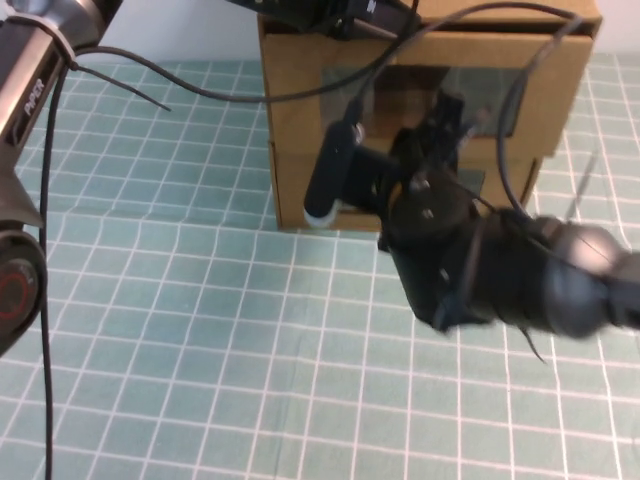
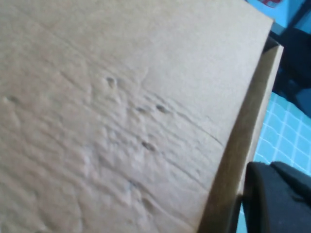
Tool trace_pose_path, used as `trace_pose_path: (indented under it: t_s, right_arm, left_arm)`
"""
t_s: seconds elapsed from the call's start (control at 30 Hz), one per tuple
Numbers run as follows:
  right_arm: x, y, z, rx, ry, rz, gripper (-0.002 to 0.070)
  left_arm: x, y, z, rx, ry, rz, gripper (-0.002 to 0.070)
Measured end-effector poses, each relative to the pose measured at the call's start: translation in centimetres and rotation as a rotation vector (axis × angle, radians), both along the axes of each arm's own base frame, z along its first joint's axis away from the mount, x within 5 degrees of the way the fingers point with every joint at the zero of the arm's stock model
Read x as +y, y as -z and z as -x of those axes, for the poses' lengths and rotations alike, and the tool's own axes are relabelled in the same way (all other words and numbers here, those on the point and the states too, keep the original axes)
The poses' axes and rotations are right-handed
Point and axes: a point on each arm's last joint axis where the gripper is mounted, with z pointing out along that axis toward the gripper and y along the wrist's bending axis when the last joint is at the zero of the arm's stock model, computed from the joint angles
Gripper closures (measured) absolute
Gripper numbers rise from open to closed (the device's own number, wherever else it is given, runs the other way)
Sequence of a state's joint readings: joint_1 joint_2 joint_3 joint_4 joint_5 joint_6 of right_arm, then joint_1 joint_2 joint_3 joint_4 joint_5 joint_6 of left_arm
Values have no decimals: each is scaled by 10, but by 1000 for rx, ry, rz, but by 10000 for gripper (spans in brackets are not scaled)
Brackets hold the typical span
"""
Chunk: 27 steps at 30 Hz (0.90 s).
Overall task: Open the shoe box
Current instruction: 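Pull the top drawer of the cardboard box fully open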
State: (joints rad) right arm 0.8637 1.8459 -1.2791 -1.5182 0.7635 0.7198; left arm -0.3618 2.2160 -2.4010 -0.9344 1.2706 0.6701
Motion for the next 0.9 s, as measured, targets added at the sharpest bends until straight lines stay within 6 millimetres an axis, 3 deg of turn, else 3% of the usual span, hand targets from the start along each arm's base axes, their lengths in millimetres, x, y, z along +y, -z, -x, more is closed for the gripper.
trace_pose_path:
  t_s: [0.27,0.37,0.7,0.9]
  right_arm:
    - [3,4,76,110,-38,-64,560]
    - [11,7,94,137,-46,-69,560]
    - [22,11,127,189,-25,-72,560]
    - [24,11,133,196,-29,-70,559]
  left_arm:
    - [0,-2,1,10,1,7,682]
    - [0,-2,1,14,0,9,682]
    - [1,-2,1,16,-3,10,683]
    - [1,-2,1,18,-4,10,683]
